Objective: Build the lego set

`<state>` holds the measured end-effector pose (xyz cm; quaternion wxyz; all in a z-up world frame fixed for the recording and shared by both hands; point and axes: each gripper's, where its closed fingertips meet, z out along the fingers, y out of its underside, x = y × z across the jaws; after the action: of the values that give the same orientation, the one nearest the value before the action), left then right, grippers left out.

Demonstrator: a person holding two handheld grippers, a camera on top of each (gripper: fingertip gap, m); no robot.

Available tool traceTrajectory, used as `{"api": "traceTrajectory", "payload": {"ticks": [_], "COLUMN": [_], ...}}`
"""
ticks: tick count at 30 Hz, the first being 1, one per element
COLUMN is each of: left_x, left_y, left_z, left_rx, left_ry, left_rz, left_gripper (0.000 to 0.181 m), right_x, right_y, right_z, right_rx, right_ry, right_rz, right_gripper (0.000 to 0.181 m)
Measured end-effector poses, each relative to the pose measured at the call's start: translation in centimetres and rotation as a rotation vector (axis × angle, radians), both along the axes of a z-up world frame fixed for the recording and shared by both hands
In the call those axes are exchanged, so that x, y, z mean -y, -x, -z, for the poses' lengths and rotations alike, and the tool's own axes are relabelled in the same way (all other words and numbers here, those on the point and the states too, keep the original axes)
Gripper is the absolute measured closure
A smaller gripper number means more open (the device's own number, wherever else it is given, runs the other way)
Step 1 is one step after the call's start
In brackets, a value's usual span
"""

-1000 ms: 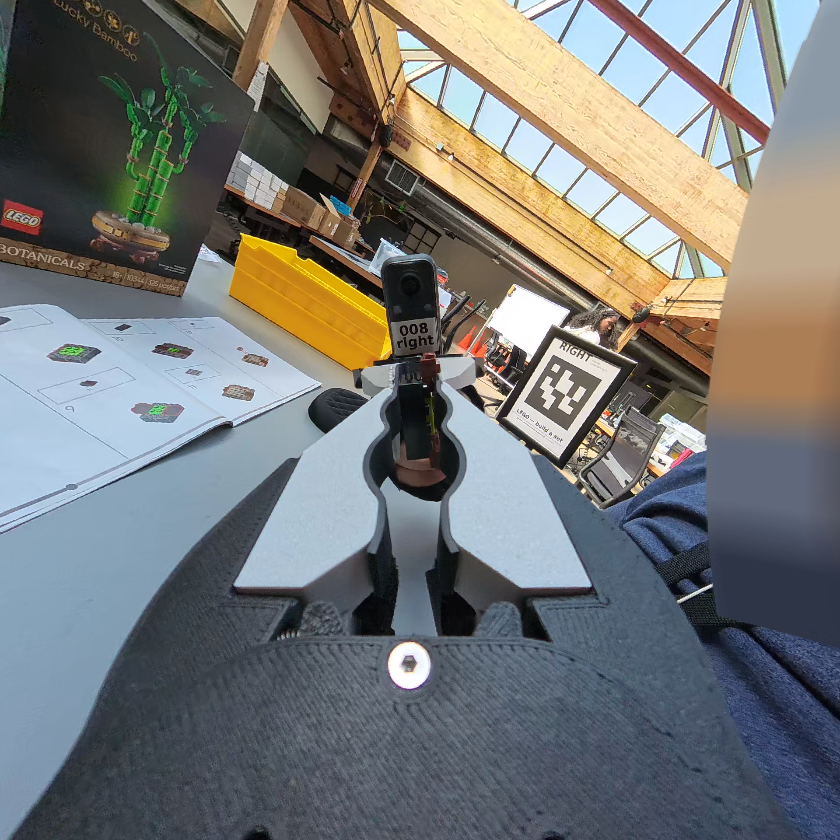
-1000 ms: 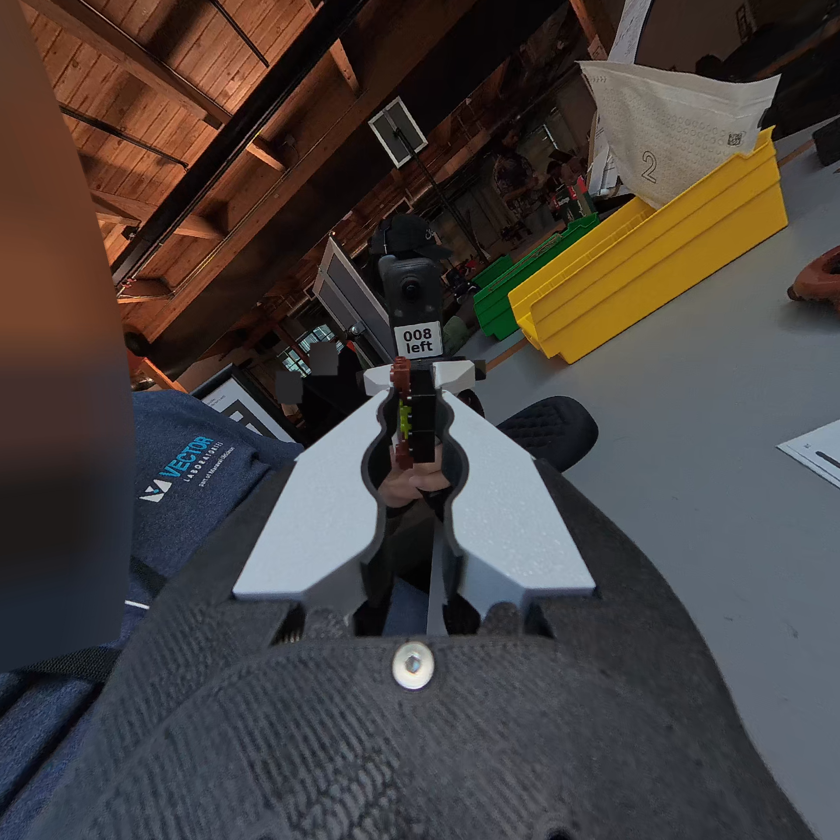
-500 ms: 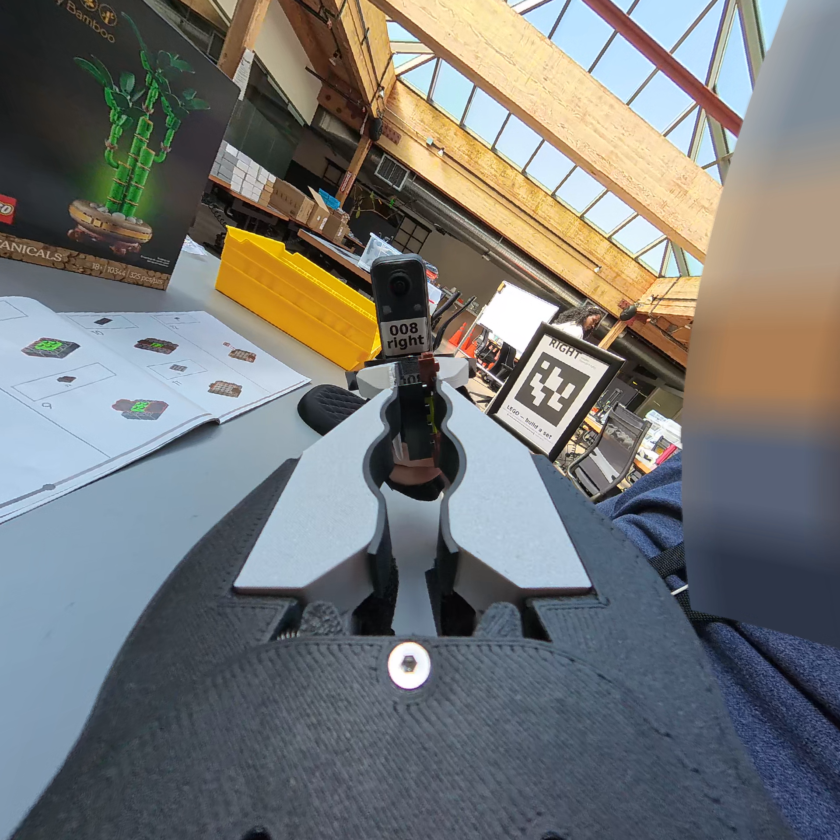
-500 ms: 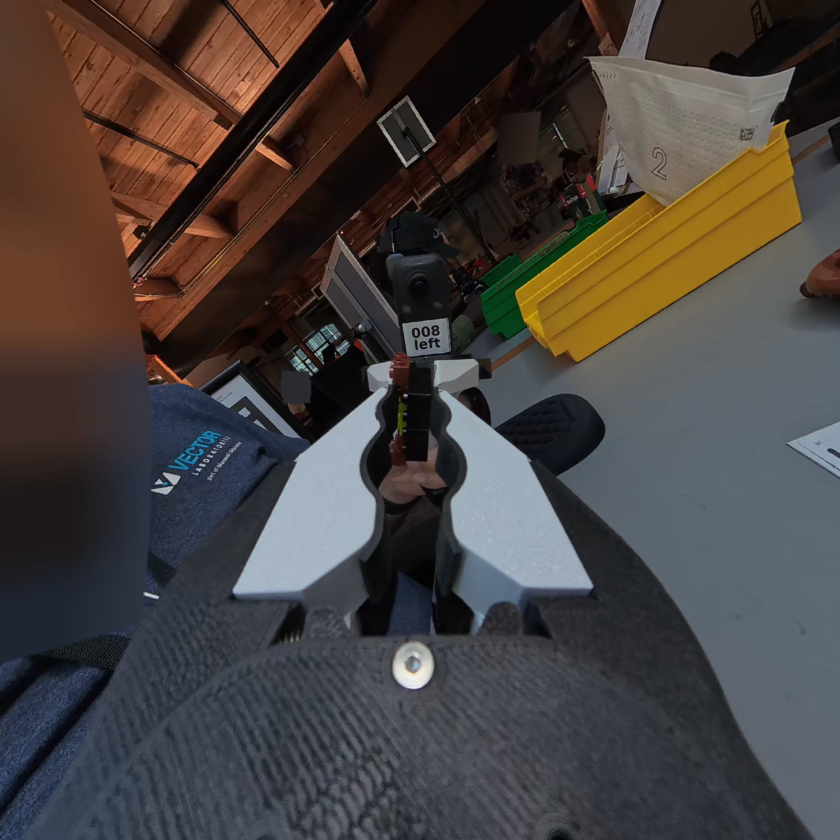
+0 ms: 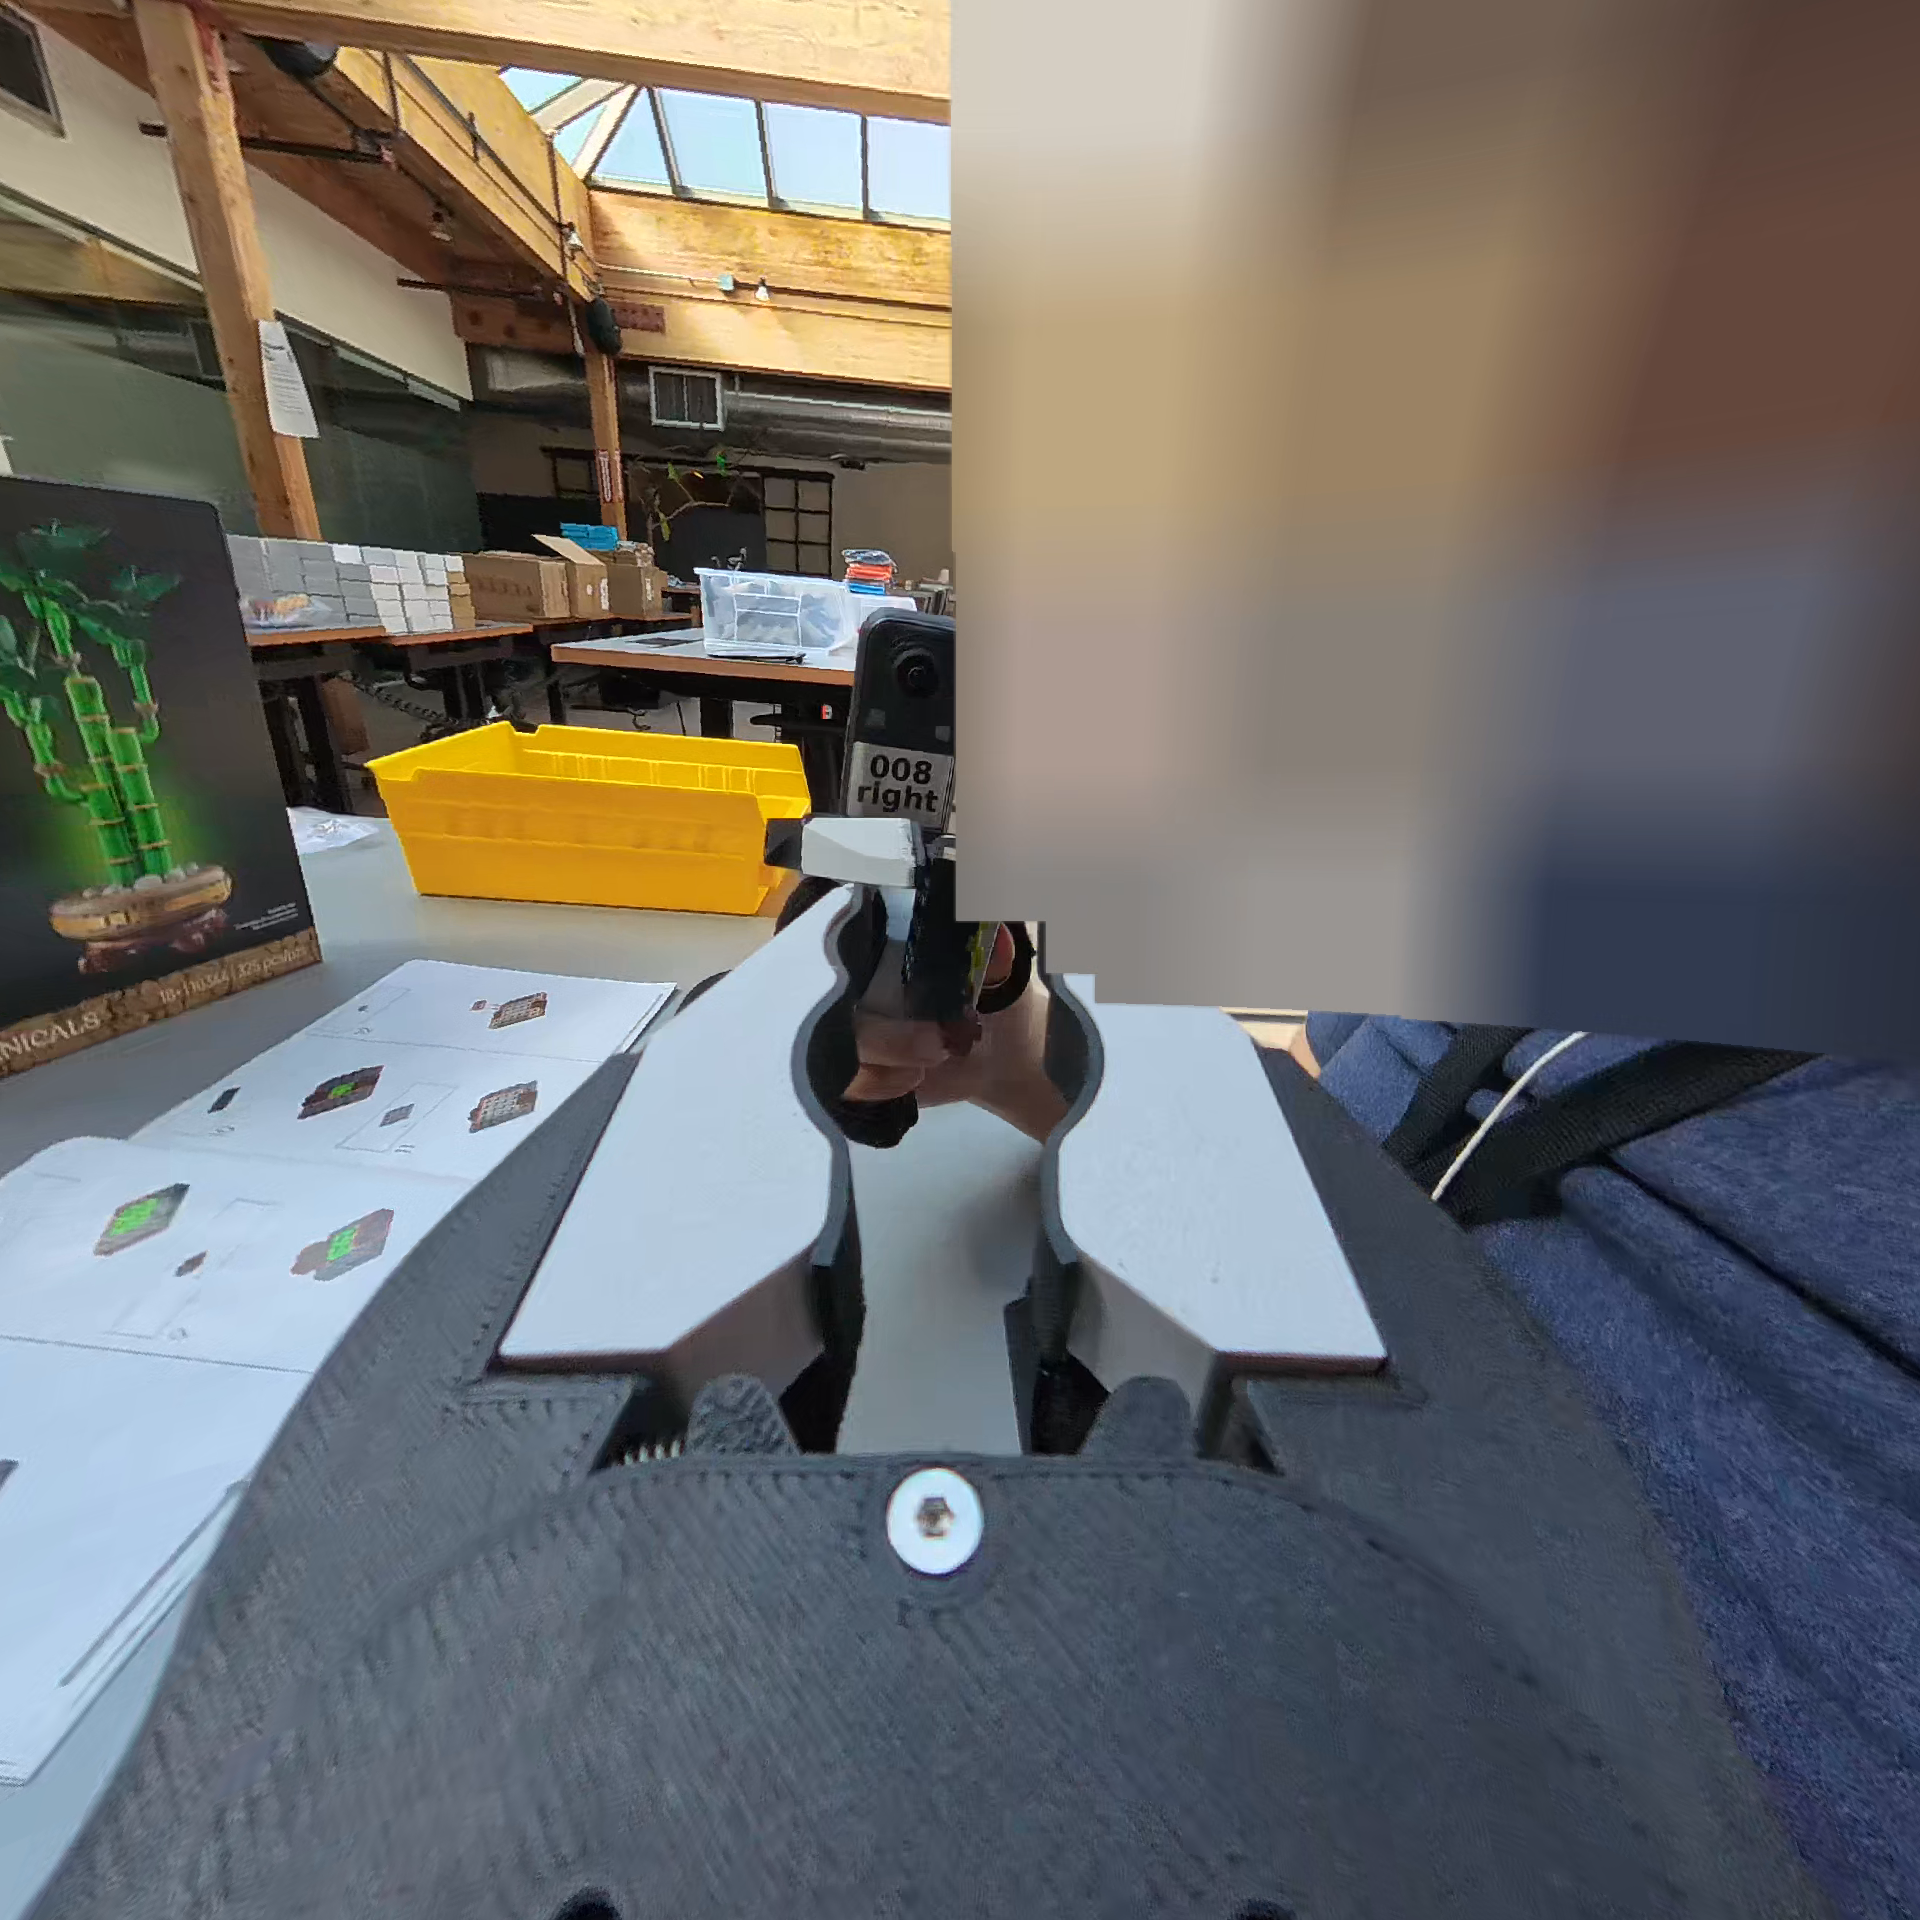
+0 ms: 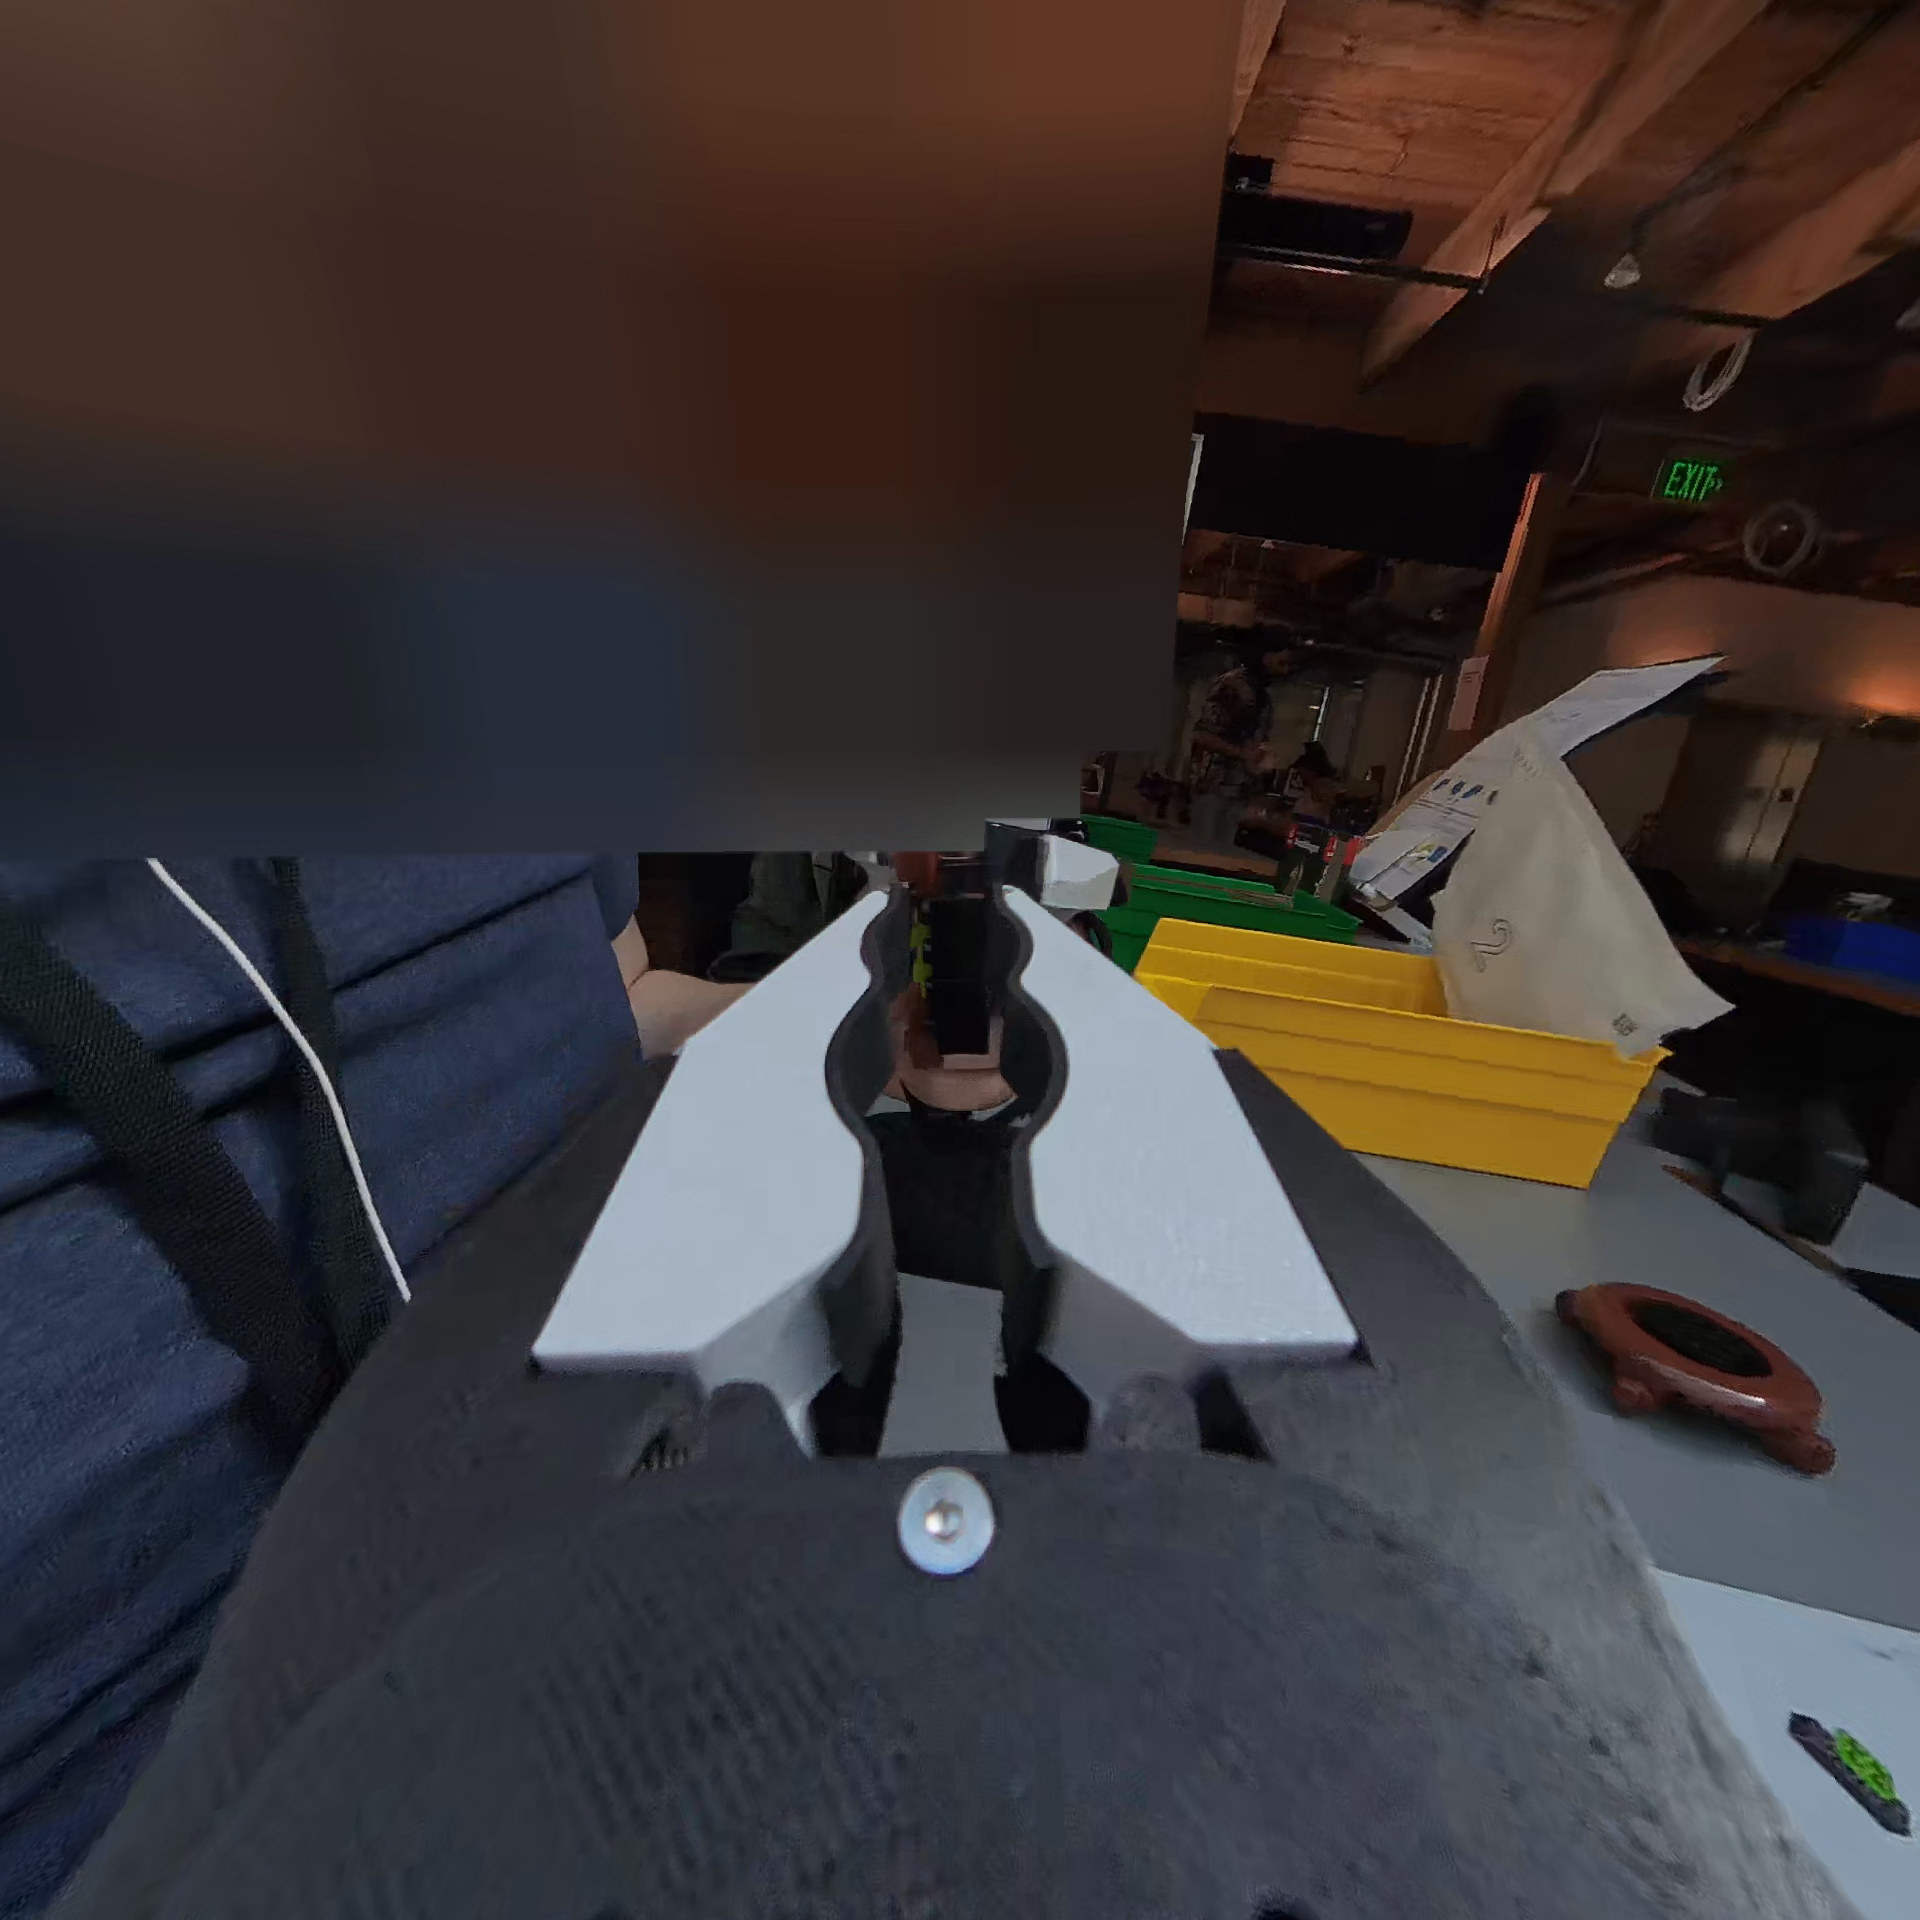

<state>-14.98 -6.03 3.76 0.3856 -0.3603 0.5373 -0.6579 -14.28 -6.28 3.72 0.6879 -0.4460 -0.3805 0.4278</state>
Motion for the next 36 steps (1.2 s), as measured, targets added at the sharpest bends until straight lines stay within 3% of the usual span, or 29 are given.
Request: {"api": "traceTrajectory", "payload": {"ticks": [1,5,9,20,25,29,31,36], "left_x": [0.5,1.9,3.1,3.4,3.0,0.5,-0.2,-1.7], "left_y": [0.3,0.8,0.6,0.7,0.4,-0.7,-0.9,-1.5], "left_z": [0.0,-0.1,0.8,0.7,0.4,0.4,0.7,1.5], "left_rx": [0.010,0.061,0.038,0.075,0.059,-0.040,-0.076,-0.091], "left_ry": [-0.066,-0.315,-0.455,-0.498,-0.376,-0.081,0.034,0.048], "left_rz": [-0.002,-0.063,-0.071,-0.089,-0.069,-0.069,-0.032,-0.106], "left_gripper": [0.153,0.162,0.161,0.168,0.169,0.168,0.166,0.159], "right_x": [0.5,1.8,2.4,2.7,2.1,-0.5,-0.8,-1.9], "right_y": [0.2,0.9,1.6,2.1,1.6,0.4,0.0,-0.5], "right_z": [-0.1,0.1,0.2,0.2,-0.1,0.0,-0.2,0.9], "right_rx": [0.044,0.198,0.281,0.323,0.265,0.104,0.026,0.032], "right_ry": [-0.051,-0.178,-0.237,-0.265,-0.175,0.133,0.194,0.266], "right_rz": [0.020,0.072,0.096,0.104,0.084,0.034,-0.011,0.028], "right_gripper": [0.168,0.168,0.168,0.168,0.168,0.169,0.169,0.168]}}
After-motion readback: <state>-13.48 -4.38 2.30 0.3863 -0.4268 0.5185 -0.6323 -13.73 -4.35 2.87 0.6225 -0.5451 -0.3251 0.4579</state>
